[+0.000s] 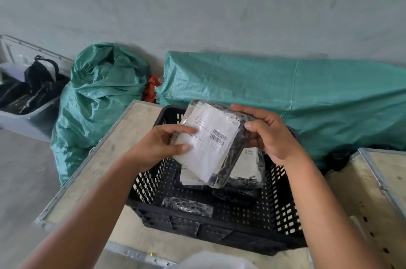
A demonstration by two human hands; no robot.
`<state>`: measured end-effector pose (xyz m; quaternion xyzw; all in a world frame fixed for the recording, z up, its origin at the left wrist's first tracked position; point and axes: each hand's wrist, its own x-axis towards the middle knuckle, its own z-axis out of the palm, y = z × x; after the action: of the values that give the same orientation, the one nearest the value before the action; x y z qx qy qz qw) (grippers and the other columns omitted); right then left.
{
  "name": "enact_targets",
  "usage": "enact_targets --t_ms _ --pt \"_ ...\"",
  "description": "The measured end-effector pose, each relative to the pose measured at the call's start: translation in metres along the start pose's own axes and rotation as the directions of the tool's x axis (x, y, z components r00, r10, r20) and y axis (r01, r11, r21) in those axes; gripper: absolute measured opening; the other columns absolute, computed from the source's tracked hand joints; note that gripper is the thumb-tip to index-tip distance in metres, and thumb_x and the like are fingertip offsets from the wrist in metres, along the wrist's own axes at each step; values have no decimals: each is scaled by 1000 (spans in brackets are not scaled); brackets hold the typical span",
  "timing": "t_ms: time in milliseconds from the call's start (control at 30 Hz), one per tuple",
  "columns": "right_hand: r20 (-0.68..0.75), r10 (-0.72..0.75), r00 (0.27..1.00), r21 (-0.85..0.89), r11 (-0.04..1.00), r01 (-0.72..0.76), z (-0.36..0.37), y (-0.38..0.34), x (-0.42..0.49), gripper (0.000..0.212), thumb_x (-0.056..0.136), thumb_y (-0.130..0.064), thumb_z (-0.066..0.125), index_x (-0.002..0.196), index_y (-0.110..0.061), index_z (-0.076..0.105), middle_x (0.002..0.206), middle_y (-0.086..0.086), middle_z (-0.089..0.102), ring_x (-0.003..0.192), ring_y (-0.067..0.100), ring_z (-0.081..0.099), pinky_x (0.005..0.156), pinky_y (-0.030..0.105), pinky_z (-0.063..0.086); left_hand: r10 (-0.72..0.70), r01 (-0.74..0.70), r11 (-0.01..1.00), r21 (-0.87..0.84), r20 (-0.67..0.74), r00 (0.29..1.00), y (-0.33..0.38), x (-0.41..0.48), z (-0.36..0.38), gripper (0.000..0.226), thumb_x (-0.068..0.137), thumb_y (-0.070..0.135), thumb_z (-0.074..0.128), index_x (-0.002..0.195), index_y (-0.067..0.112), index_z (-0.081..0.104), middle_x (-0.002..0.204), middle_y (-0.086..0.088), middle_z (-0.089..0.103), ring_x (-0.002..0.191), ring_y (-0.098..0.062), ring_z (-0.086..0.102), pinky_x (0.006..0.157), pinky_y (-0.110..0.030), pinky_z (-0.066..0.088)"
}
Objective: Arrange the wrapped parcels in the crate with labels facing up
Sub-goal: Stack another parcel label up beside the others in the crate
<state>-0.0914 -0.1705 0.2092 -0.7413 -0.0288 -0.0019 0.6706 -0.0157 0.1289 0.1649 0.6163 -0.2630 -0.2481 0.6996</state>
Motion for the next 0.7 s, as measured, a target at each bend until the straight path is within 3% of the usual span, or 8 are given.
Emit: enact_targets --t_ms 67,167,333,400,500,567,633,700 --pt "-44 -13 999 -15 1000 12 0 1 0 47 82 -30 65 128 -38 72 120 31 69 112 36 61 113 61 37 -6 4 997 -75 -20 1000 -5 -1 7 47 71 29 93 116 23 79 137 0 68 129 -15 61 94 -27 57" --pt "-149 -80 986 -12 997 79 8 5 1 47 85 -33 71 131 -38 70 133 1 71 133 24 59 119 50 37 -27 14 982 -189 -69 997 -13 -1 14 44 75 17 86 119 22 78 139 0 67 125 -18 64 90 -34 60" --pt "-179 -113 977 -33 994 108 25 25 3 71 81 -39 84 145 -40 55 156 0 50 135 15 57 113 45 46 -78 16 963 -270 -221 972 -27 5 10 45 79 7 76 120 26 78 139 2 66 120 -21 68 81 -40 64" --pt "-122 -76 990 -80 995 67 33 35 5 87 76 -49 87 150 -51 42 160 -15 38 128 1 60 107 32 50 -103 25 956 -291 -253 962 -35 10 5 50 79 10 78 124 31 75 137 5 68 117 -20 70 80 -42 64" --pt "-67 -19 998 -246 969 2 49 53 12 96 71 -59 85 149 -65 29 142 -53 31 131 -19 41 103 4 37 -175 90 949 -301 -269 947 -51 20 -4 57 80 9 76 128 39 71 134 8 69 114 -17 71 82 -43 64" --pt "-82 25 996 -324 945 -51 57 74 21 102 71 -51 88 153 -58 28 153 -40 29 142 -4 36 112 14 34 -216 157 963 -218 -279 936 -63 27 -8 59 86 6 74 129 45 68 135 7 67 113 -15 71 88 -41 62" --pt "-148 96 984 -358 923 -144 66 97 30 104 73 -42 90 158 -44 29 162 -16 34 146 9 36 114 27 35 -215 228 974 12 -286 934 -75 34 -10 64 95 3 69 138 49 58 142 6 61 115 -13 69 93 -32 59" --pt "-208 171 963 -375 896 -240 73 116 38 105 75 -36 91 161 -29 31 162 -4 38 143 11 39 107 22 35 -237 308 912 271 -267 934 -88 44 -11 71 99 7 64 150 49 41 148 1 55 116 -13 66 93 -26 57"
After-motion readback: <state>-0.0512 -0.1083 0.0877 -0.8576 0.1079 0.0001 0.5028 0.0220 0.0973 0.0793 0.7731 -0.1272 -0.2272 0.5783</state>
